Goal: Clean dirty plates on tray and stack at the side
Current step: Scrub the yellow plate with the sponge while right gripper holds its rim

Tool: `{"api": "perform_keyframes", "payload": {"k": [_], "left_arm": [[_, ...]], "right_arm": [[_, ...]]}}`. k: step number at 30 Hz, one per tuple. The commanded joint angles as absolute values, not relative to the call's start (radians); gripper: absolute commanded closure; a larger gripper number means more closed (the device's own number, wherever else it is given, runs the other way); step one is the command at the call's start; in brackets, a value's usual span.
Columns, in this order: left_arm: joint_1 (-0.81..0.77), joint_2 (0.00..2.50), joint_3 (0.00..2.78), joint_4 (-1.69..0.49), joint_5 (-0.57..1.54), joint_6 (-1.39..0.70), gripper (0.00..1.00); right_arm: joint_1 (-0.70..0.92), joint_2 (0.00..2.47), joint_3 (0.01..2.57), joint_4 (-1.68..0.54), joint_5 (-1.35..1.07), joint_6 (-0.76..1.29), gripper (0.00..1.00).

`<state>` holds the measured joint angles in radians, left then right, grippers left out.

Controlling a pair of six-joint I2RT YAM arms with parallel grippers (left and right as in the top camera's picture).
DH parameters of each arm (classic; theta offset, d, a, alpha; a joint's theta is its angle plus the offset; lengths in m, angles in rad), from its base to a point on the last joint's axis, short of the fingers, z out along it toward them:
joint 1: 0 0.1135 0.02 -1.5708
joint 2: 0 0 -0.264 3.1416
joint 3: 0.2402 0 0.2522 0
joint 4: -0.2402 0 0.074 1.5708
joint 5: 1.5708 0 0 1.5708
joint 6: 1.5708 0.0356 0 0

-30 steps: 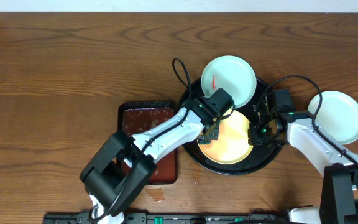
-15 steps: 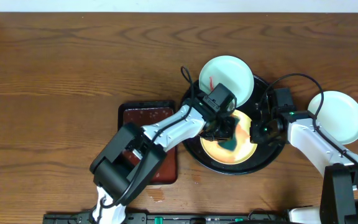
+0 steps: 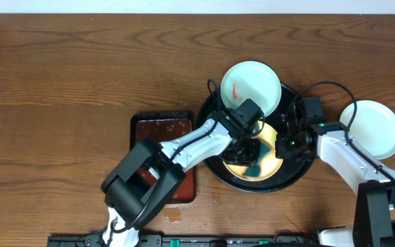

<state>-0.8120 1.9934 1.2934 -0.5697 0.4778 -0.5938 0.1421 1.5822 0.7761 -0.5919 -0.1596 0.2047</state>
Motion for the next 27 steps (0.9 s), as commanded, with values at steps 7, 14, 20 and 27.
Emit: {"api": "perform_keyframes", "payload": {"k": [7,14,20,27], "left_arm": [[-0.756,1.998,1.279,-0.716,-0.206,-0.588,0.93],[-0.756,1.980,1.288,-0.728,-0.477,-0.583,0.93],[-0.756,1.975,1.291,-0.717,-0.510,-0.489,0.92],[-0.753,1.854,1.327,-0.874,-0.403,-0.555,0.92]], "right_arm": [[0.138,1.604,0.760,-0.606,-0.113,0.208,0.99],[0.138,1.604,0.760,-0.606,-0.112,0.208,0.99],[0.138,1.604,0.760,-0.607,-0.112,0.208,0.99],[0.138,1.603,0.760,-0.612,-0.113,0.192,0.99]]}}
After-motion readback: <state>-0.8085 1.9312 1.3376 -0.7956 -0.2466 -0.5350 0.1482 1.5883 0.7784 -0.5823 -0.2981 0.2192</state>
